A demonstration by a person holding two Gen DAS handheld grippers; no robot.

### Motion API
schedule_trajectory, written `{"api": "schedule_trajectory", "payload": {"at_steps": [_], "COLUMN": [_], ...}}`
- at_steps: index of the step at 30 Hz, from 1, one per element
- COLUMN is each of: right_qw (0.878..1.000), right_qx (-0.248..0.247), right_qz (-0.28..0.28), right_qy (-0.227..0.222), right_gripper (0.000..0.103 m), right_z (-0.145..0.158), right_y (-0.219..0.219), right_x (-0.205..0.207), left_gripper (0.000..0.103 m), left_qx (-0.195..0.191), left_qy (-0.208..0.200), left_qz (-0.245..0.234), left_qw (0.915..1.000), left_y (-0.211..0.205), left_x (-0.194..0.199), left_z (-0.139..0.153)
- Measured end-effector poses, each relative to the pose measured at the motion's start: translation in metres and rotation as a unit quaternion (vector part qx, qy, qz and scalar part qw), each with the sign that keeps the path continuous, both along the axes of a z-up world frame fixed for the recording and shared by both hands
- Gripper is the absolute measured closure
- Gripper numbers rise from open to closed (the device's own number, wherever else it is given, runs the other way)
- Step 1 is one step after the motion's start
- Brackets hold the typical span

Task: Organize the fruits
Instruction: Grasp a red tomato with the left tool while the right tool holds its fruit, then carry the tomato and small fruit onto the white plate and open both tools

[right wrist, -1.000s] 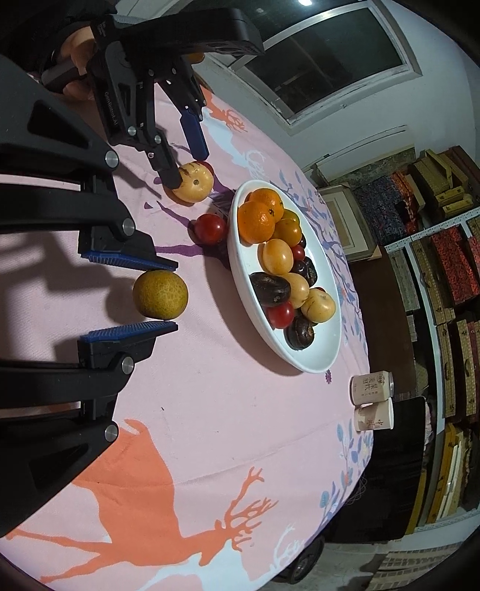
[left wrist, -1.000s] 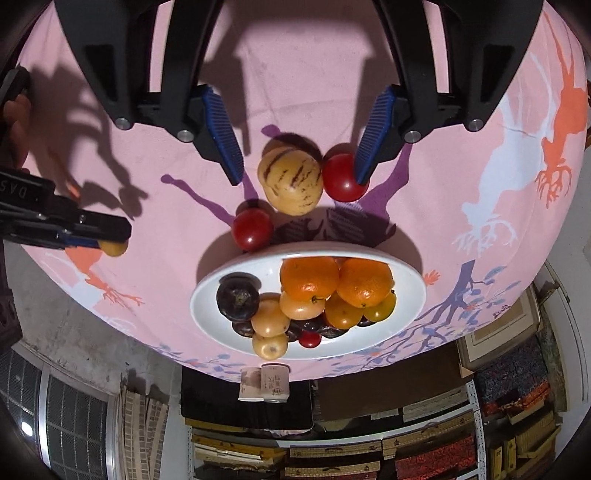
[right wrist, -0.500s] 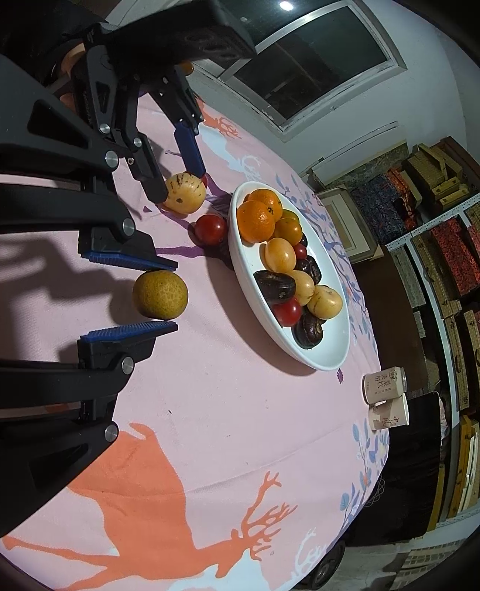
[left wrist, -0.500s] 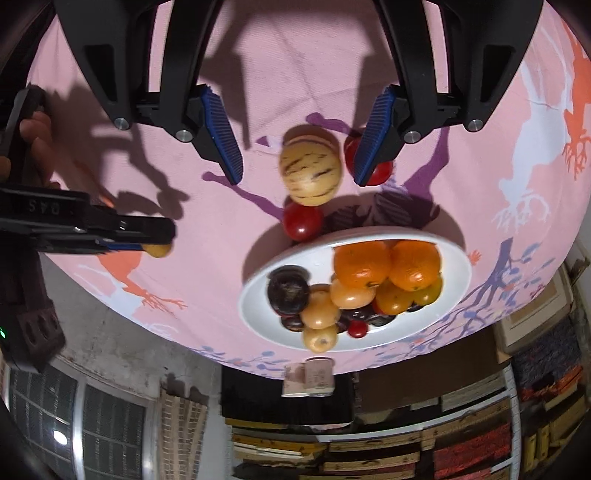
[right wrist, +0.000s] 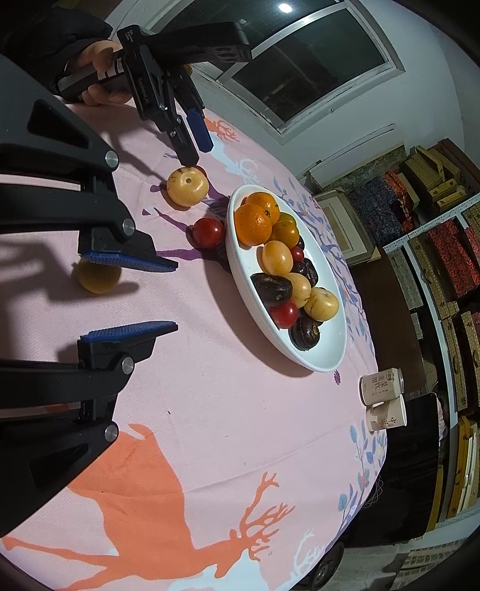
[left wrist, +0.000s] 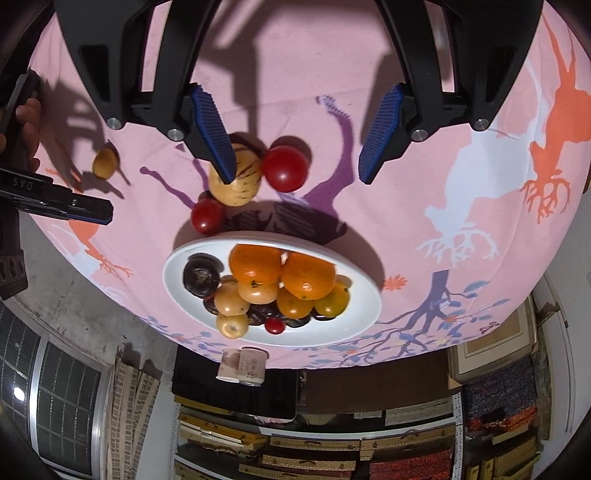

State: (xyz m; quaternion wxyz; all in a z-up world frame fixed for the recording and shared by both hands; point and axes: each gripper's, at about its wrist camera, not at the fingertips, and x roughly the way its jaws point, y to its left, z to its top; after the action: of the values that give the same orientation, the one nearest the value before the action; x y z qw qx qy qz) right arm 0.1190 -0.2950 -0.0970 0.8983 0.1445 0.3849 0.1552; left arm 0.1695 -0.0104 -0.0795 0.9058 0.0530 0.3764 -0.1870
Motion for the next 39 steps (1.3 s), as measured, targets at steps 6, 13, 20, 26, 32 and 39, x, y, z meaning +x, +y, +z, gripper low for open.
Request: {"api": "schedule_trajectory", "payload": {"at_steps": [6, 13, 20, 26, 32, 39], "right_qw": [1.0, 1.0, 1.0, 0.998, 0.985, 0.98], "right_qx": [-0.002, -0.002, -0.027, -0.059, -0.155, -0.186], "right_qz": [0.009, 0.01, 0.012, 0.029, 0.076, 0.069], "right_qy": [0.003, 0.005, -0.008, 0.011, -0.01, 0.006], "right_gripper": [0.076, 0.075, 0.075, 0.05, 0.05, 0.064], "right_z": [-0.001, -0.001, 0.008, 0.007, 0.003, -0.003], "right_y": [0.002, 0.003, 0.004, -0.008, 0.014, 0.028], "right_x": [0.002, 0.002, -0.009, -0.036, -0.058, -0.041], "left_gripper": [0.034, 0.04, 0.073, 0.073, 0.073, 0.073], "left_qx": [0.03, 0.063, 0.054, 0.042, 0.013, 0.007], "left_qy": [0.021, 0.039, 0.037, 0.025, 0.031, 0.022], "left_qz": [0.014, -0.005, -0.037, -0.034, -0.017, -0.026], "left_qw": [0.9992, 0.9972, 0.9972, 0.9982, 0.9993, 0.9994], "left_y": [0.0, -0.025, -0.036, -0.033, -0.018, -0.017], "left_x": [0.009, 0.021, 0.012, 0.001, -0.014, -0.044], "left_z": [-0.012, -0.022, -0.022, -0.015, -0.001, 0.005]}}
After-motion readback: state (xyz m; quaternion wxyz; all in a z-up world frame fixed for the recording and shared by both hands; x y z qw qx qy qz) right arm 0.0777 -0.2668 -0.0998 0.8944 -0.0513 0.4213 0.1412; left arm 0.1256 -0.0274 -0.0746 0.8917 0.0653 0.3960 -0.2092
